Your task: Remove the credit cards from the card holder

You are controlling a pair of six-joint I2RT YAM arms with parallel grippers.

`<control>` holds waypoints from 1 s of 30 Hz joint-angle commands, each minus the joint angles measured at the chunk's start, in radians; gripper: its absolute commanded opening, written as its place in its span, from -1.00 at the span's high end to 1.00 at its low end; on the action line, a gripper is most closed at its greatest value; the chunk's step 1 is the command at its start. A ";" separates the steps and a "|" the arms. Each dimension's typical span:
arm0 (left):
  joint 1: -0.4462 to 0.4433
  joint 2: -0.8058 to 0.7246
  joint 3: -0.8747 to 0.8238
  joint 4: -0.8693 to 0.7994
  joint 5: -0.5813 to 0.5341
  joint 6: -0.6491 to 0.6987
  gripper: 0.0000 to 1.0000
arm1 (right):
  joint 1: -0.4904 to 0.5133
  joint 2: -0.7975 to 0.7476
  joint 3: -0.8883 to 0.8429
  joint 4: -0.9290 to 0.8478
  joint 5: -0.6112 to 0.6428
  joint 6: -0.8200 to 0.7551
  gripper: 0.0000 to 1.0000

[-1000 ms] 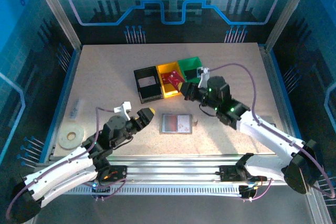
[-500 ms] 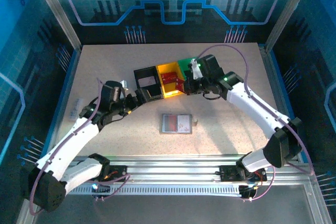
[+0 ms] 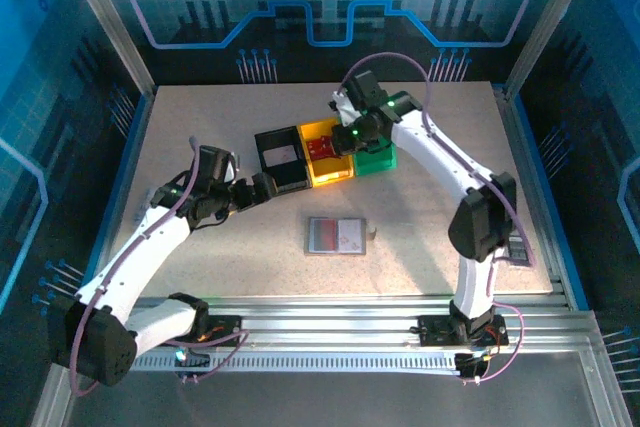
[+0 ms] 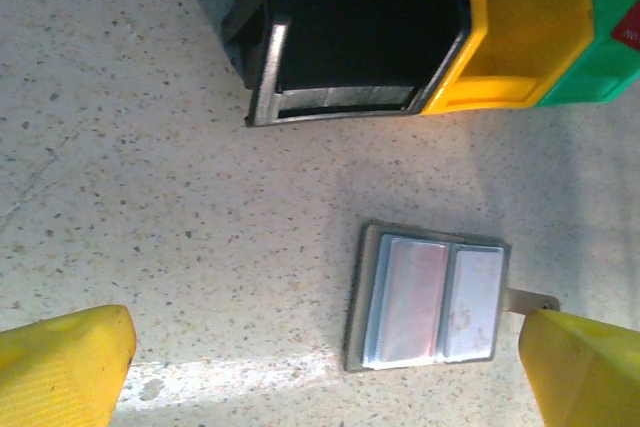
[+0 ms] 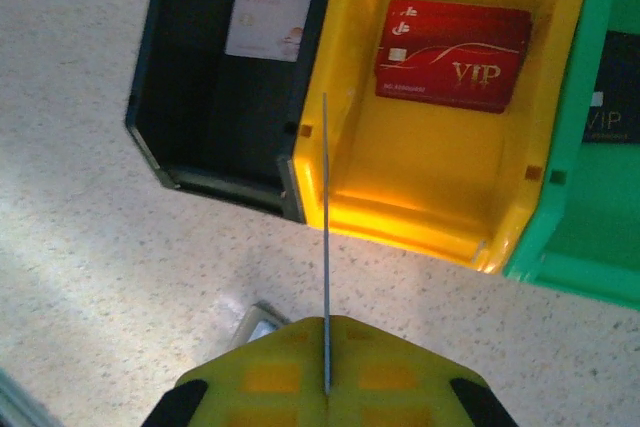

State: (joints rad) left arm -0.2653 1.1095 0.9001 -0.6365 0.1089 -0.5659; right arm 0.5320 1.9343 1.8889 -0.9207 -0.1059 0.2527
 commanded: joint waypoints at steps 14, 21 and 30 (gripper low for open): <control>0.012 0.009 0.014 -0.023 -0.023 0.058 -0.99 | -0.050 0.385 0.439 -0.205 -0.040 -0.076 1.00; 0.014 0.019 0.015 -0.018 -0.018 0.058 -0.99 | -0.063 0.481 0.517 -0.229 -0.080 -0.071 1.00; 0.015 0.023 0.016 -0.016 -0.021 0.065 -0.99 | -0.075 0.538 0.549 -0.220 -0.151 -0.072 1.00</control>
State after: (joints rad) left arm -0.2634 1.1271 0.9016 -0.6460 0.0978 -0.5209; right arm 0.4652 2.4500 2.3974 -1.1175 -0.2092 0.1925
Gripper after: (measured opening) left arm 0.994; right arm 0.041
